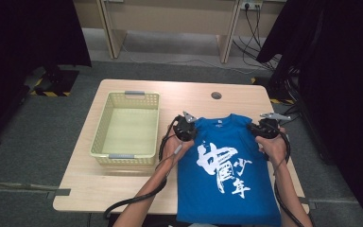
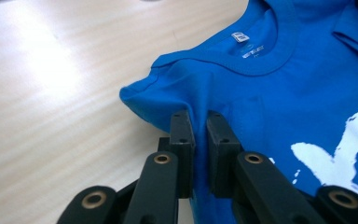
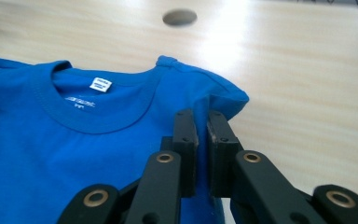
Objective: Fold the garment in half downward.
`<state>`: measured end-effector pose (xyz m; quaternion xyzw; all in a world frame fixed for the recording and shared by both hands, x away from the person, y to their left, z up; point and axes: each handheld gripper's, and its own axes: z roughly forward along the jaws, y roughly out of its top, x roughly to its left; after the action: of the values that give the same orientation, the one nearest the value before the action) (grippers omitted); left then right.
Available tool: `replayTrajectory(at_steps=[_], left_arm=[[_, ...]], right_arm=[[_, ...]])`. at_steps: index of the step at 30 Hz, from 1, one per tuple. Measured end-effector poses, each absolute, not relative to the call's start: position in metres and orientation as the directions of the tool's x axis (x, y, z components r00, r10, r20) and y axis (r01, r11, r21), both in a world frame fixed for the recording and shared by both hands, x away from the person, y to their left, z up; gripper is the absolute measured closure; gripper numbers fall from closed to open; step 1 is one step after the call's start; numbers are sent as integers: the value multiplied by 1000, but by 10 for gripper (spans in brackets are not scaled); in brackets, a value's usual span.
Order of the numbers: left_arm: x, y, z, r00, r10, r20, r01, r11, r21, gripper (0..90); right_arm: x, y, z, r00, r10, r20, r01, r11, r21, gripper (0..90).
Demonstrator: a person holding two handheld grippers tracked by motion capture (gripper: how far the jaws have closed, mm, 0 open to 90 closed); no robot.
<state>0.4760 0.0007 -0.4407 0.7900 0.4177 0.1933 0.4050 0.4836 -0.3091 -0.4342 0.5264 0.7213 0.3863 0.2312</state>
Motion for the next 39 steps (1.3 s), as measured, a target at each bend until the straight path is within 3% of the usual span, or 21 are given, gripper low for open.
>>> replayTrajectory(at_steps=[13,30,39], left_arm=[[463,15,-408,583,812,-8,397,-277,875,819],[386,24,-406,683,729,36,290,-316,903,806],[357,35,-430,715,699,10,329,-348,878,782]], right_arm=[[467,-298,-385,-402,915,38,443,158,882,844],[388,-304,-398,-505,863,14,360,196,912,839],[359,-304,-421,-539,842,8,390,242,888,828]])
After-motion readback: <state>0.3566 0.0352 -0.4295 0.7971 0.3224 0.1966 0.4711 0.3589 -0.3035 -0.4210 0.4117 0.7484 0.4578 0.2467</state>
